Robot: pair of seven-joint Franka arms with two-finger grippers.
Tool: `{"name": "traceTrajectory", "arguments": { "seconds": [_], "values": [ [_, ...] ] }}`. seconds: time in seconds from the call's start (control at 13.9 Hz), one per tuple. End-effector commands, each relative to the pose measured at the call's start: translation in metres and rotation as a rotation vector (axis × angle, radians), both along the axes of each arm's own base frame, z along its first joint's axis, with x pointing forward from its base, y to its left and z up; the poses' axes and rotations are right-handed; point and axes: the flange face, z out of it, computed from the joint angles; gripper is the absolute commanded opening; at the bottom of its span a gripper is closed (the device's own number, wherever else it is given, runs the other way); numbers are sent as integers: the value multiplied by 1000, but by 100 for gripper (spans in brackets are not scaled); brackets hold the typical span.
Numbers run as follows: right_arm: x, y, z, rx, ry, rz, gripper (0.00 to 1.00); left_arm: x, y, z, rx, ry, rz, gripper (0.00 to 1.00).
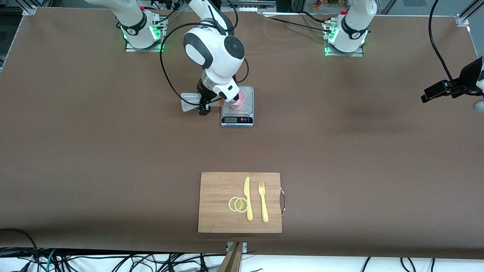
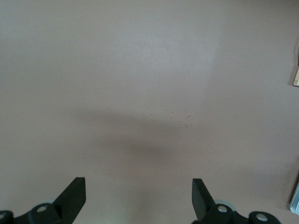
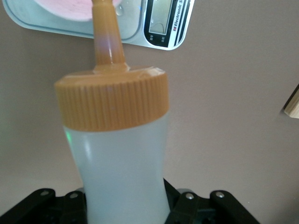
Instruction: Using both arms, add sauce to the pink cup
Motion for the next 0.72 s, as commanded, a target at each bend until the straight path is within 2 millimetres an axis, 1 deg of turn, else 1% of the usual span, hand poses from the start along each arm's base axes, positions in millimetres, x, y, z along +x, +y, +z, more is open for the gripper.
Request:
{"name": "traceTrajectory", "arguments": {
  "seconds": [0.0, 0.14, 0.29, 0.43, 0.65],
  "values": [
    [-5, 9, 6, -43, -35, -3, 0, -3, -3, 0, -33, 3, 0, 100],
    [-12, 15, 2, -63, -38, -15, 0, -3, -3, -1, -34, 8, 0, 100],
    [-11, 17, 3, -89, -47, -16, 0, -4, -4, -1, -34, 10, -2, 100],
    [-16, 25, 2, -104, -44, -8, 0, -4, -4, -1, -34, 10, -2, 100],
    [-15, 24, 1, -110, -42, -12, 0, -3, -6, -1, -34, 10, -7, 100]
  ]
}}
